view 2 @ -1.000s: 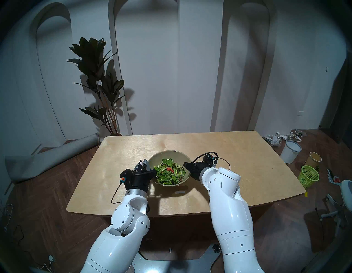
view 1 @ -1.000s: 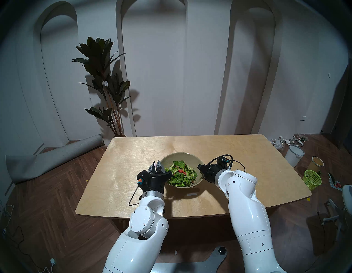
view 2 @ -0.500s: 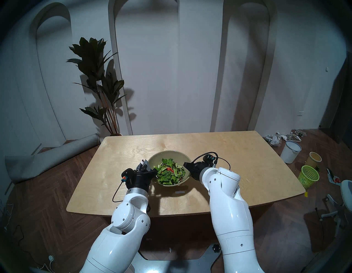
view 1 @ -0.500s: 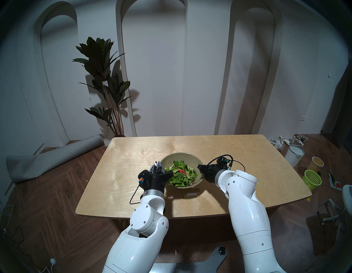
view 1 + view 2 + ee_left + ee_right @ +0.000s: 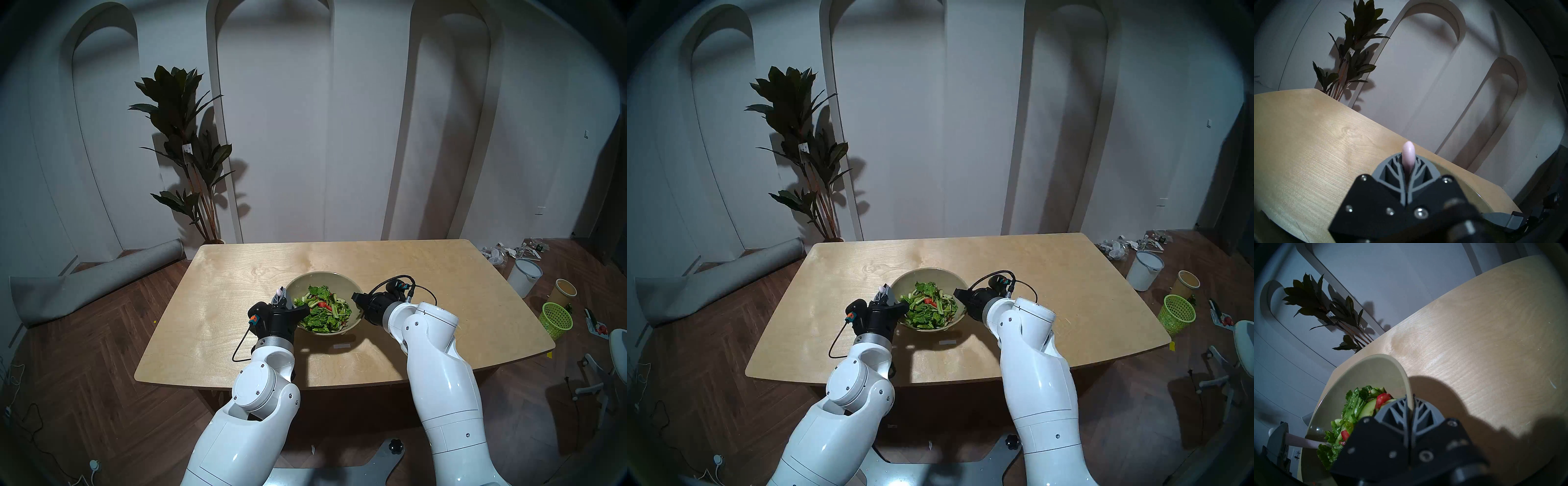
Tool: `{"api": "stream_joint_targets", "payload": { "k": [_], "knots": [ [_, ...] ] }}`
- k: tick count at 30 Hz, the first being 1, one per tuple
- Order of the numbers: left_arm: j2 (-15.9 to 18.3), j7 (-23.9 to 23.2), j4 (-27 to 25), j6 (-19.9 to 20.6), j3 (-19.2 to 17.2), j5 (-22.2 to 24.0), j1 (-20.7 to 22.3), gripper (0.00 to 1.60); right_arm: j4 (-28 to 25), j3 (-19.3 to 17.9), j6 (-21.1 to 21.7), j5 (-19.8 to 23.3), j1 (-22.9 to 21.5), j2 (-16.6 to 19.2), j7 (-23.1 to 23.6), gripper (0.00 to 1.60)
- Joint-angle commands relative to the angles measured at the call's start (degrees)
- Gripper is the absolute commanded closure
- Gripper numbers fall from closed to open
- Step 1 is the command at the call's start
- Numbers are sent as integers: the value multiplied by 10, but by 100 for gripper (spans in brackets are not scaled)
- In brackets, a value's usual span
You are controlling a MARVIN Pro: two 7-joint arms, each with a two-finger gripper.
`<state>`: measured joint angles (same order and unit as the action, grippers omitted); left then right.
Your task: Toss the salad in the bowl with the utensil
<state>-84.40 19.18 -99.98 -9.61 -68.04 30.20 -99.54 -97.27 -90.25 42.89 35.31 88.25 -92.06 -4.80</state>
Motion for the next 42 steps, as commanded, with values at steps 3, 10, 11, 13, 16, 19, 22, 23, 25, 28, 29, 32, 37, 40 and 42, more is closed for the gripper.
{"api": "stream_joint_targets", "payload": {
  "k": [3, 10, 11, 13, 16, 19, 22, 23, 25, 28, 29, 32, 37, 40, 42],
  "knots": [
    [6, -6, -37, 15, 8, -8, 12, 160, -14, -1, 0, 1, -5, 0, 1, 160],
    [7, -17, -71, 19, 18, -7, 17, 160, -13, -1, 0, 1, -5, 0, 1, 160],
    [7, -19, -76, 23, 18, -3, 19, 160, -13, -1, -1, 1, -5, 0, 1, 160],
    [5, -25, -84, 31, 18, 8, 21, 160, -13, -1, -1, 1, -5, 0, 1, 160],
    [4, -27, -93, 42, 17, 20, 24, 160, -13, -1, 0, 1, -5, 0, 1, 160],
    [4, -31, -104, 47, 16, 30, 27, 160, -13, -1, 0, 1, -5, 0, 1, 160],
    [5, -33, -113, 55, 16, 37, 30, 160, -13, -1, 0, 1, -5, 0, 1, 160],
    [5, -34, -114, 55, 18, 36, 32, 160, -13, -1, 0, 1, -5, 0, 1, 160],
    [4, -38, -116, 54, 22, 35, 35, 160, -13, -1, 0, 1, -5, 0, 1, 160],
    [6, -43, -118, 48, 32, 25, 38, 160, -13, -1, 0, 1, -5, 0, 1, 160],
    [9, -45, -118, 47, 35, 19, 40, 160, -13, -1, 0, 1, -5, 0, 1, 160],
    [19, -54, -115, 41, 43, 1, 46, 160, -13, -1, 0, 1, -5, 0, 1, 160],
    [46, -80, -70, 13, 47, -56, 76, 160, -13, -1, 0, 1, -5, 0, 1, 160],
    [59, -93, -41, -4, 45, -85, 95, 160, -13, -1, -1, 1, -5, 0, 1, 160],
    [65, -104, -24, -12, 43, -95, 105, 160, -13, -1, -1, 1, -5, 0, 1, 160]
  ]
}}
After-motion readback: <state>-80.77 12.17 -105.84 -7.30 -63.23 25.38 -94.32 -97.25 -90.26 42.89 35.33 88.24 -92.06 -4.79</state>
